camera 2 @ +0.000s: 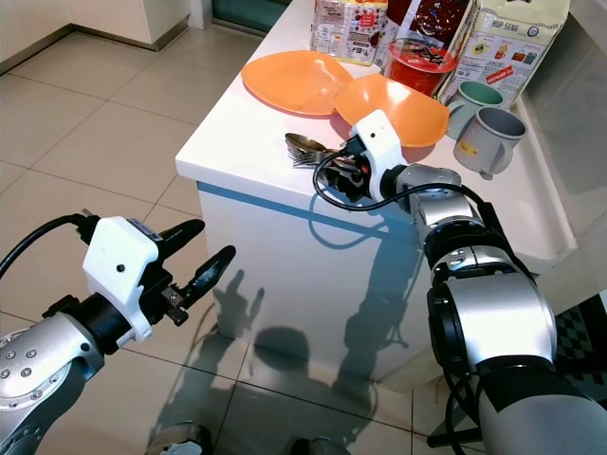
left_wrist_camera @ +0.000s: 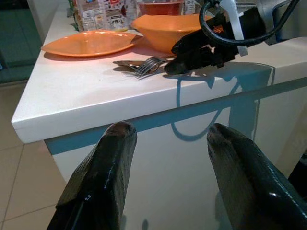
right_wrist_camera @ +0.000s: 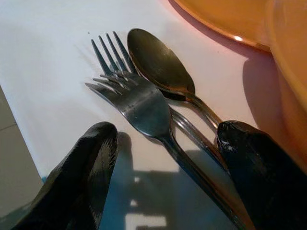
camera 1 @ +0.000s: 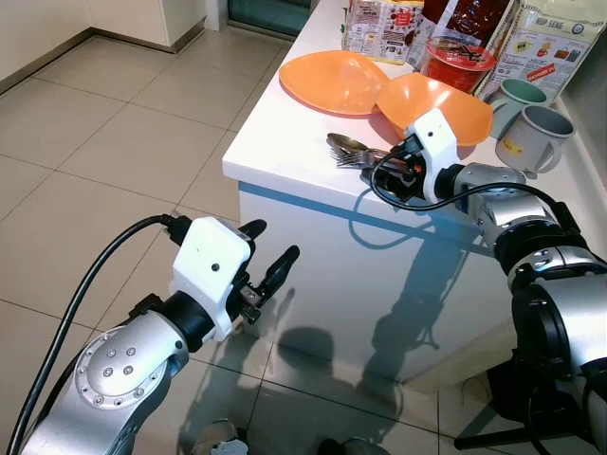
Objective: Setting the table
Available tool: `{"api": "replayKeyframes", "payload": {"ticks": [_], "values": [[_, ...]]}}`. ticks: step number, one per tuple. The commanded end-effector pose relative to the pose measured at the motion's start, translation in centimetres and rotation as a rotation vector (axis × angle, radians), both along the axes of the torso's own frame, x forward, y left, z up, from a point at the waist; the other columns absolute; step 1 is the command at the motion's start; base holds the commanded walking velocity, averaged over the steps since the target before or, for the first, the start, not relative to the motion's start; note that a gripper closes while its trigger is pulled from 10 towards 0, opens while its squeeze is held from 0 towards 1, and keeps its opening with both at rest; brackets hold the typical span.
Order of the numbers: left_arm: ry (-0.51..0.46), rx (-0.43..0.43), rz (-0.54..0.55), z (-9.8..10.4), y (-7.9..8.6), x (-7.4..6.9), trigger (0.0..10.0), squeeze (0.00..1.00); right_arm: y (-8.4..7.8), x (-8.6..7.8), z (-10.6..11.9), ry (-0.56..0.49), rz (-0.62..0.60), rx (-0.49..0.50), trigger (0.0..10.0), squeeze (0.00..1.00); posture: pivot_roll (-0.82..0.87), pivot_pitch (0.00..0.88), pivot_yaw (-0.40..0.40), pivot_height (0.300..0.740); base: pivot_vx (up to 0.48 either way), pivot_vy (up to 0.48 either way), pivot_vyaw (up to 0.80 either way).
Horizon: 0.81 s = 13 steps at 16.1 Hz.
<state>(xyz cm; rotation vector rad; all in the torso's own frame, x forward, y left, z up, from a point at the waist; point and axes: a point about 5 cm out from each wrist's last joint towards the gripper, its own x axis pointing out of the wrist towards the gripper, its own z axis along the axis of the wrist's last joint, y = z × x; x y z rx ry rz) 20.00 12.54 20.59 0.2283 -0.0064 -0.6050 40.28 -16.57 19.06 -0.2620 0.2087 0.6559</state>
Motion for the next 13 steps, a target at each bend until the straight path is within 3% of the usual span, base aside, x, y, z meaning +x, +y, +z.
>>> {"api": "replayKeyframes", "payload": {"ticks": [1, 6, 7, 9, 13], "values": [[-0.006, 0.001, -0.017, 0.28, -0.30, -0.48, 10.0, 0.00, -0.94, 0.03, 0.26, 0.018, -0.028, 0.004, 10.0, 0.00, 0.26, 0.143, -0.144, 0.740, 0.000, 0.000, 0.00], [0.000, 0.001, -0.017, 0.25, -0.26, -0.59, 10.0, 0.00, -1.37, -0.16, -0.29, 0.063, -0.035, -0.009, 10.0, 0.00, 0.26, 0.146, -0.145, 0.740, 0.000, 0.000, 0.00], [0.000, 0.001, -0.015, 0.26, -0.25, -0.56, 10.0, 0.00, -1.44, -0.22, -0.41, 0.073, -0.029, -0.017, 4.5, 0.00, 0.26, 0.144, -0.147, 0.740, 0.000, 0.000, 0.00], [0.000, 0.002, -0.014, 0.27, -0.27, -0.51, 10.0, 0.00, -1.52, -0.24, -0.43, 0.077, -0.029, -0.022, 0.0, 0.00, 0.26, 0.141, -0.147, 0.740, 0.000, 0.000, 0.00], [-0.002, 0.001, -0.014, 0.31, -0.32, -0.48, 10.0, 0.00, -1.73, -0.25, -0.41, 0.083, -0.034, -0.025, 0.0, 0.00, 0.26, 0.137, -0.148, 0.740, 0.000, 0.000, 0.00]]}}
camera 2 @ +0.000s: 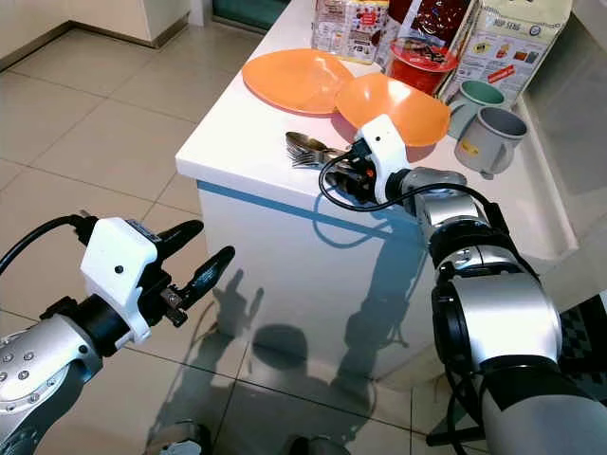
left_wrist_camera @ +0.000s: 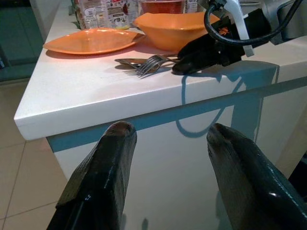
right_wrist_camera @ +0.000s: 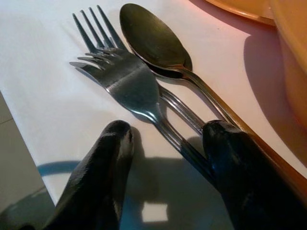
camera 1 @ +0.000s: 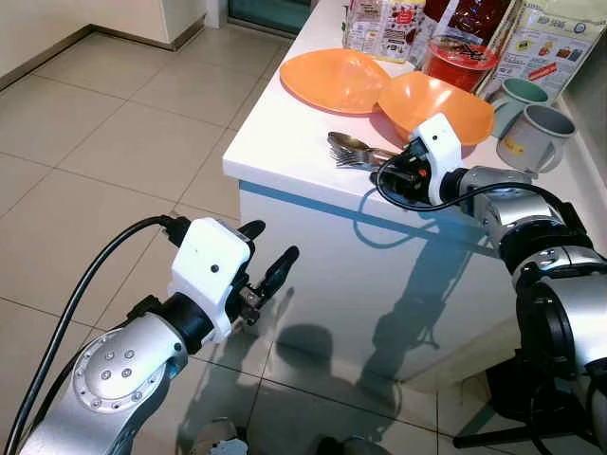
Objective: Setting the table
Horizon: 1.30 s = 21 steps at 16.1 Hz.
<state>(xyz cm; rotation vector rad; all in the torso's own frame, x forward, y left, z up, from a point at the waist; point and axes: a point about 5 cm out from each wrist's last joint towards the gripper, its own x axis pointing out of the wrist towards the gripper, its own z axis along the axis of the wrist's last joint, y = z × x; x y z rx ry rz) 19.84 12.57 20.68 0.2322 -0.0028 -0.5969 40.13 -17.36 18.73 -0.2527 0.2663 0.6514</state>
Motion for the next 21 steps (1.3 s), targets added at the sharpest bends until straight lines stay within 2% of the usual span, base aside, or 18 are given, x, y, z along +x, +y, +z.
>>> {"api": "replayKeyframes", "payload": {"ticks": [1, 14, 18, 21], "values": [[-0.004, -0.003, -0.021, 0.2, -0.3, -0.3, 10.0, 0.00, -1.0, -0.1, -0.1, 0.029, -0.024, -0.015, 0.0, 0.00, 0.26, 0.135, -0.148, 0.740, 0.000, 0.000, 0.00], [-0.011, -0.005, -0.019, 0.3, -0.4, -0.1, 10.0, 0.00, -1.5, 0.0, 0.1, -0.013, -0.068, -0.024, 0.0, 0.00, 0.26, 0.126, -0.147, 0.740, 0.000, 0.000, 0.00], [-0.018, -0.003, -0.011, 0.3, -0.4, 0.0, 10.0, 0.00, -1.4, 0.2, 0.8, -0.052, -0.074, -0.004, 0.0, 0.00, 0.26, 0.124, -0.148, 0.740, 0.000, 0.000, 0.00], [-0.022, -0.003, -0.008, 0.4, -0.4, 0.1, 10.0, 0.00, -1.2, 0.3, 1.8, -0.079, -0.029, 0.017, 0.0, 0.00, 0.26, 0.121, -0.150, 0.740, 0.000, 0.000, 0.00]]}}
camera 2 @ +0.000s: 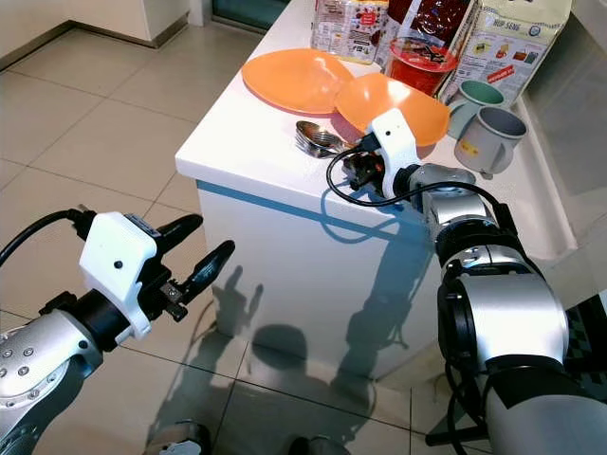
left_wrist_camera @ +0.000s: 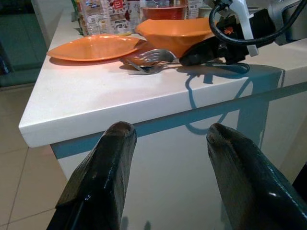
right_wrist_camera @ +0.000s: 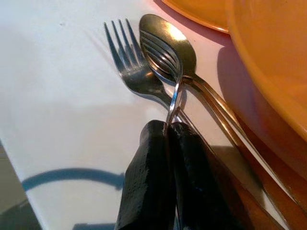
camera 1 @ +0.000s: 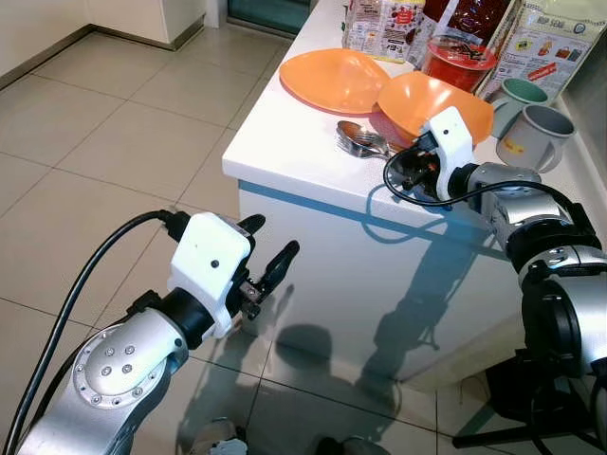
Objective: Setting the table
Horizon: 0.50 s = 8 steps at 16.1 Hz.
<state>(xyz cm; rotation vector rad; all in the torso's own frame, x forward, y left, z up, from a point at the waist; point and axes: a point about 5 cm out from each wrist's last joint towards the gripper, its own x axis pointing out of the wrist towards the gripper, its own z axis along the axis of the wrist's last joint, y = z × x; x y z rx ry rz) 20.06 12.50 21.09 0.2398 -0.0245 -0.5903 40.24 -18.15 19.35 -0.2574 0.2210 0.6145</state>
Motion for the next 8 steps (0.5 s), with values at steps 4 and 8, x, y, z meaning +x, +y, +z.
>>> {"api": "replayKeyframes", "payload": {"ticks": [4, 8], "values": [[-0.001, -0.010, -0.012, -0.1, -0.5, 0.0, 10.0, 0.00, -0.4, 0.1, 1.5, -0.035, 0.049, -0.007, 0.0, 0.00, 0.24, 0.116, -0.154, 0.740, 0.000, 0.000, 0.00], [-0.009, -0.022, -0.010, -0.1, -0.8, 0.3, 10.0, 0.00, -0.7, 0.3, 2.7, -0.078, 0.042, 0.035, 0.0, 0.00, 0.23, 0.111, -0.158, 0.740, 0.000, 0.000, 0.00]]}}
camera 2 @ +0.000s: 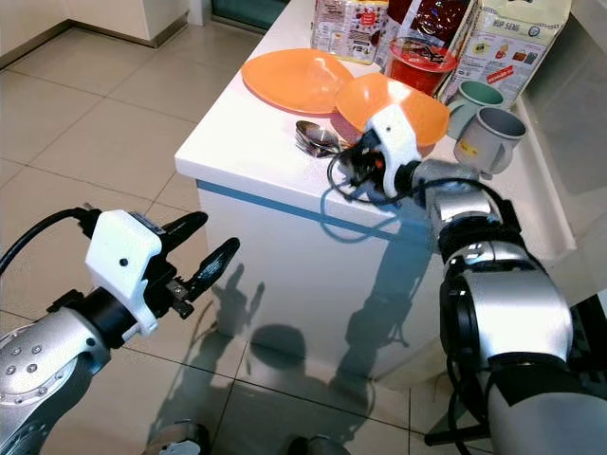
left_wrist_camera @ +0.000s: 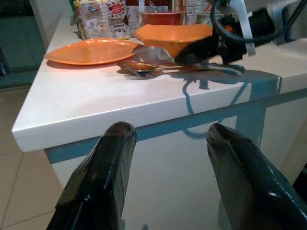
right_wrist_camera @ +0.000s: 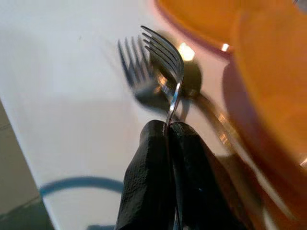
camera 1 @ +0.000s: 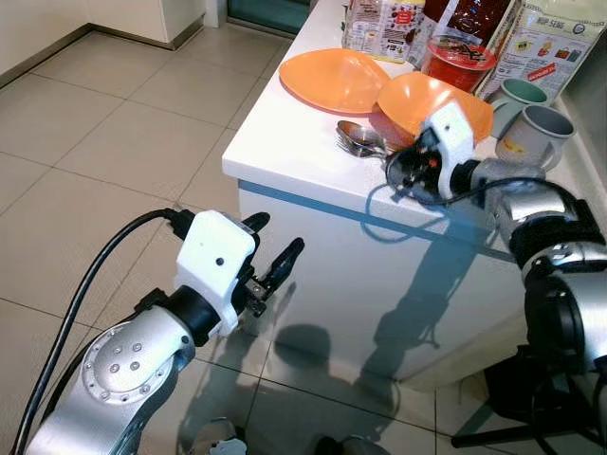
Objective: Setting the table
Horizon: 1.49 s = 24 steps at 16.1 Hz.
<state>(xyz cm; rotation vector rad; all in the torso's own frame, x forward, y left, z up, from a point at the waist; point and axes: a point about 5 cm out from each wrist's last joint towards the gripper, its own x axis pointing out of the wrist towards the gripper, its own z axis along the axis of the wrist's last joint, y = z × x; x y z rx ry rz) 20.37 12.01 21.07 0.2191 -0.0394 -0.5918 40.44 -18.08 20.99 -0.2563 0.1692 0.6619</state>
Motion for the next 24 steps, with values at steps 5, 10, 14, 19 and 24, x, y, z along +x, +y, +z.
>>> {"api": "replayKeyframes", "payload": {"ticks": [5, 10, 14, 19, 24], "values": [[-0.003, -0.006, -0.004, -0.2, -0.4, 0.2, 10.0, 0.00, -0.9, 0.0, 1.4, -0.027, 0.009, 0.105, 0.0, 0.00, 0.22, 0.109, -0.157, 0.740, 0.000, 0.000, 0.00], [-0.016, -0.008, 0.013, -0.1, -0.4, 0.6, 10.0, 0.00, -0.7, -0.2, 2.0, -0.002, 0.060, 0.273, 0.0, 0.00, 0.21, 0.089, -0.160, 0.740, 0.000, 0.000, 0.00], [-0.026, -0.014, 0.024, -0.1, -0.4, 0.9, 10.0, 0.00, -1.2, -0.3, 2.1, 0.001, 0.052, 0.418, 0.0, 0.00, 0.21, 0.081, -0.157, 0.740, 0.000, 0.000, 0.00], [-0.032, -0.042, 0.060, -0.2, -0.6, 1.6, 10.0, 0.00, -2.5, -0.5, 2.3, -0.002, 0.006, 0.672, 0.0, 0.00, 0.19, 0.062, -0.159, 0.740, 0.000, 0.000, 0.00], [-0.059, -0.083, 0.125, 0.0, -0.4, 2.6, 10.0, 0.00, -3.6, -0.9, 2.8, -0.046, 0.026, 0.847, 0.0, 0.00, 0.18, 0.022, -0.171, 0.740, 0.000, 0.000, 0.00]]}}
